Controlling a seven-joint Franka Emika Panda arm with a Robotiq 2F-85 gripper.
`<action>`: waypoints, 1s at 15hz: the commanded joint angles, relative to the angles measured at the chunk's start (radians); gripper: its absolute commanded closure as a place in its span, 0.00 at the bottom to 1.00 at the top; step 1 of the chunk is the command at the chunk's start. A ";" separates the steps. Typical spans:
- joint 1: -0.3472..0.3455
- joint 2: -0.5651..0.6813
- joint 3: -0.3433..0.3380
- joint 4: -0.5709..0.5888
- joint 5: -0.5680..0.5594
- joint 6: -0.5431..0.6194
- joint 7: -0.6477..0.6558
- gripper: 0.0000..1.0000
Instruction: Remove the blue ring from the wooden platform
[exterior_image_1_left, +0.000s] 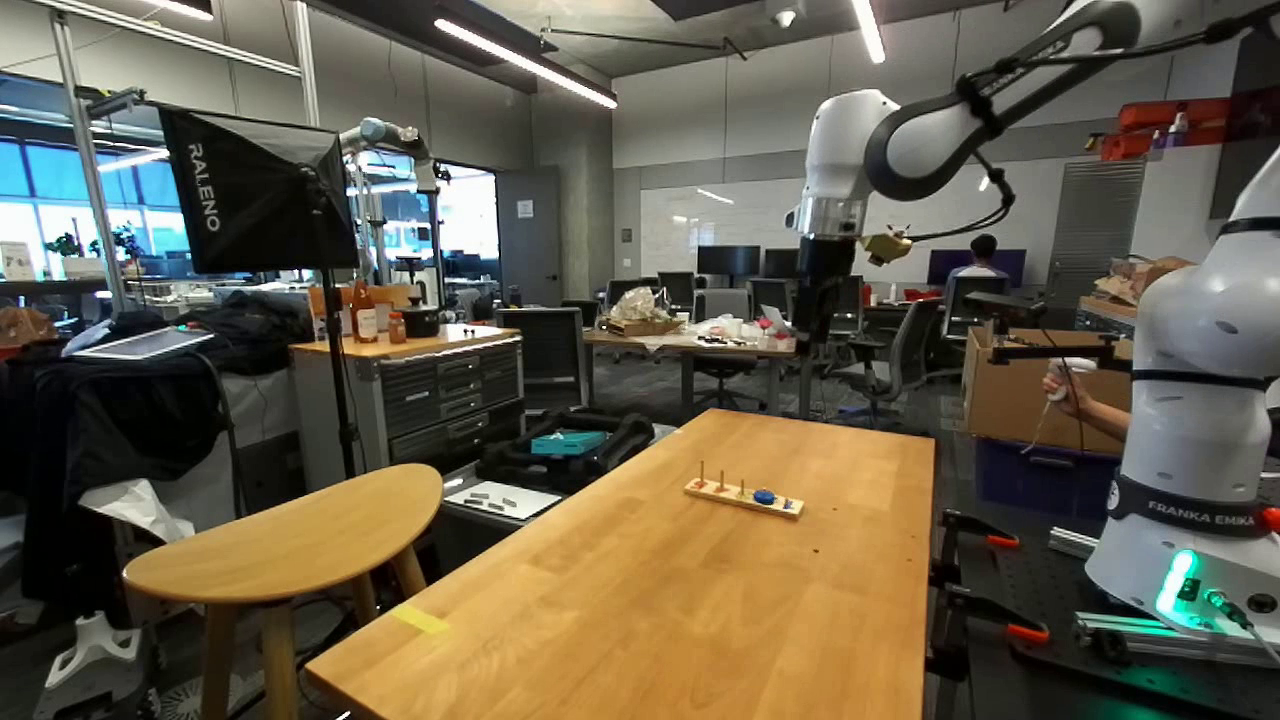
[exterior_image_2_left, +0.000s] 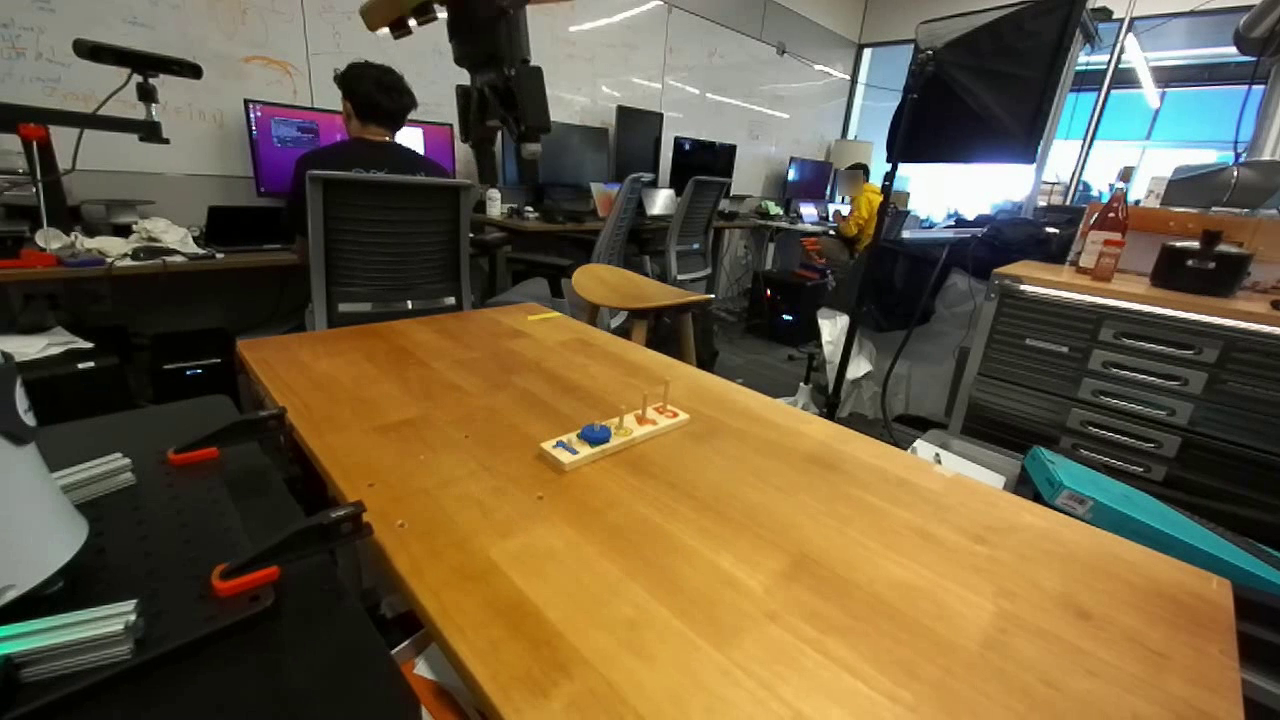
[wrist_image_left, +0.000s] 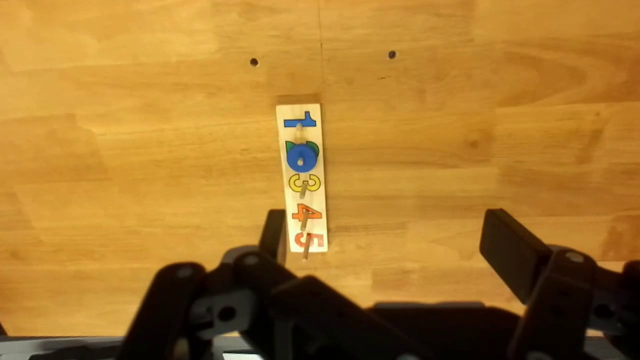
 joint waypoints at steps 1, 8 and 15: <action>-0.036 0.258 0.017 0.161 -0.089 0.073 0.072 0.00; -0.016 0.628 -0.066 0.366 -0.210 0.079 0.149 0.00; 0.013 0.810 -0.124 0.414 -0.176 0.110 0.129 0.00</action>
